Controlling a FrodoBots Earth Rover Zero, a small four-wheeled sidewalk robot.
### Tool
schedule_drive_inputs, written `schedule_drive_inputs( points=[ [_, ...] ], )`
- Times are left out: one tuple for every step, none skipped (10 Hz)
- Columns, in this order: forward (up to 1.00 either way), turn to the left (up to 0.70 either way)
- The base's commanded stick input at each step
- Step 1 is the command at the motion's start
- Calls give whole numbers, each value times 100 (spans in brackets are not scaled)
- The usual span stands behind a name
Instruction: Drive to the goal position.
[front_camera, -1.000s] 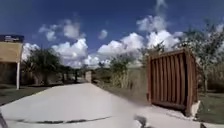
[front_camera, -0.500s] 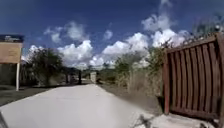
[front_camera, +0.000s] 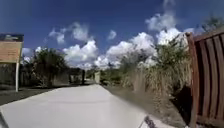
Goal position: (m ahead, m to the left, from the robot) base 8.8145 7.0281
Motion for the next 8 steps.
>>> schedule_drive_inputs(
  points=[
    [62,16],
    [62,16],
    [62,16],
    [62,15],
    [61,15],
    [59,15],
    [58,14],
    [58,14]
  ],
)
